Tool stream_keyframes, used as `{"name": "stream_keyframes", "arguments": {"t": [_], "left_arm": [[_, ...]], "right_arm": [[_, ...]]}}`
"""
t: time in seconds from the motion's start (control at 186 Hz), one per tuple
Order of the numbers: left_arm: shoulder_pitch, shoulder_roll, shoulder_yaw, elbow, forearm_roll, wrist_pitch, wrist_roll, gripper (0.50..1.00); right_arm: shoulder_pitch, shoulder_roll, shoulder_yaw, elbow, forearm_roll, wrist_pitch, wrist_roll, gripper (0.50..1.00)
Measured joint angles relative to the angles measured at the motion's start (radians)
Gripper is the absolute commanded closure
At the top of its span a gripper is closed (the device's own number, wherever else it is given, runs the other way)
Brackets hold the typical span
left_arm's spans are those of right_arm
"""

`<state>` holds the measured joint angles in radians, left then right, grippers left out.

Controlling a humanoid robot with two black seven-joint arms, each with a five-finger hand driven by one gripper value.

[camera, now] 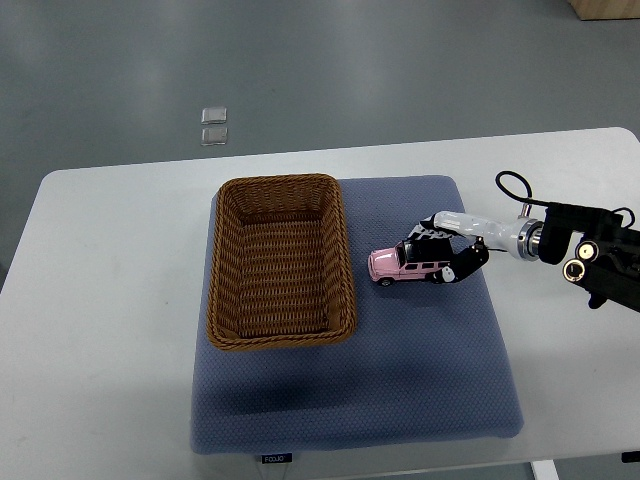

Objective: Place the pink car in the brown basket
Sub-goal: 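Close the right hand's fingers around the pink toy car, then lift the car and carry it over the wicker basket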

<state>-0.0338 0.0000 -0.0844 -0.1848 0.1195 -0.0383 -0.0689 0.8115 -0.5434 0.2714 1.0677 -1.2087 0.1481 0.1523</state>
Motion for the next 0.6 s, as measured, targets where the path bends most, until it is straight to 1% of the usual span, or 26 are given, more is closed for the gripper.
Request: {"name": "stream_keyframes", "arguments": {"t": [0.021, 0.371, 0.602], "left_arm": [[0.0, 0.0, 0.0, 0.0, 0.0, 0.0, 0.0, 0.5], [0.0, 0.0, 0.0, 0.004, 0.0, 0.0, 0.001, 0.5], [0.0, 0.0, 0.0, 0.005, 0.0, 0.0, 0.002, 0.5]], "right_arm": [[0.002, -0.001, 0.0, 0.0, 0.0, -0.001, 0.0, 1.0], [0.056, -0.065, 0.001, 0.007, 0.013, 0.004, 0.002, 1.0], [0.154, -0.097, 0.003, 0.024, 0.021, 0.018, 0.003, 1.0]]}}
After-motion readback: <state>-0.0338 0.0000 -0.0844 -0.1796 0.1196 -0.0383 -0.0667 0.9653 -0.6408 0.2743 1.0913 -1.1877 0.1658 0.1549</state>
